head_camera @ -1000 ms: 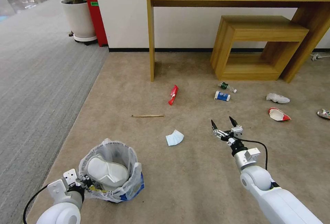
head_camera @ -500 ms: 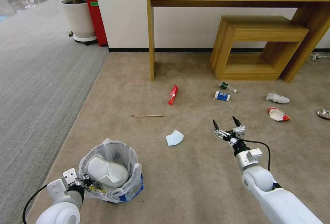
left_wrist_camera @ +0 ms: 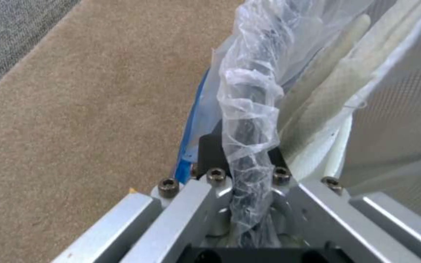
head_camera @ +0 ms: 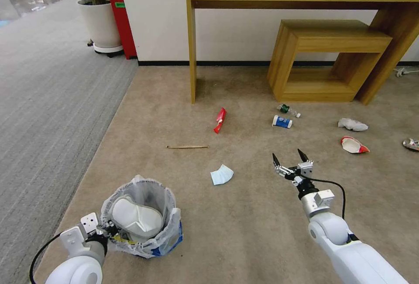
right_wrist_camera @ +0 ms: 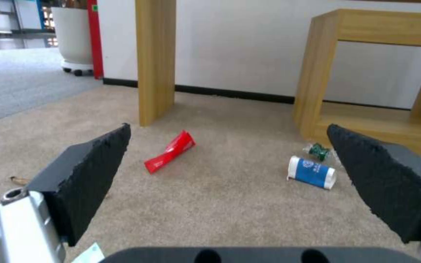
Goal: Pick up the trash bin and place the garbage on the floor into it.
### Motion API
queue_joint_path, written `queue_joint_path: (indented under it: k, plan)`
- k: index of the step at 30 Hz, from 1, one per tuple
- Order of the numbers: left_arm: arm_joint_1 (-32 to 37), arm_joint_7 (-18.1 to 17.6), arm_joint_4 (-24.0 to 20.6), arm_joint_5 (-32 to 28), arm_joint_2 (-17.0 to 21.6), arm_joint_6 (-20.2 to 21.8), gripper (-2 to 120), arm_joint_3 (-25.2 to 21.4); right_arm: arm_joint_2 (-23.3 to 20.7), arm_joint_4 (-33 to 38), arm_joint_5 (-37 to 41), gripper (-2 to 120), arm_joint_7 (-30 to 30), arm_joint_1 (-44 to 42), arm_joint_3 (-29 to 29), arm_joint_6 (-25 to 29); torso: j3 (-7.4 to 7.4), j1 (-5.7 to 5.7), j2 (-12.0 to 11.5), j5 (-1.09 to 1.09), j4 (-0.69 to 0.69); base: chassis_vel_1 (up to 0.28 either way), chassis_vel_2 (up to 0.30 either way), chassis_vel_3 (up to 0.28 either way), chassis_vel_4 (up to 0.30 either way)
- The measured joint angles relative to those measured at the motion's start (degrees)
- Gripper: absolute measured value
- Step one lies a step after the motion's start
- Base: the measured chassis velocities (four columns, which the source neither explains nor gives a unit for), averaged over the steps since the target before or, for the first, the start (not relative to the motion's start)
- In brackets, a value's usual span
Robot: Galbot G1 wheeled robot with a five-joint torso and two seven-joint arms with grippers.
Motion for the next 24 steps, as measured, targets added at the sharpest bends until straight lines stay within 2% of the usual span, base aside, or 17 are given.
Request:
queue_joint_path:
  k: [24]
  plan:
    - [-1.0,-1.3,-2.5,-6.1,2.8,1.0,0,-5.9,-0.1,1.5,-0.5,100,1.6,-1.1,1.1,-1.4,0.0,0.0,0.0,-0.01,0.0,0.0,0.0,0.0,0.0]
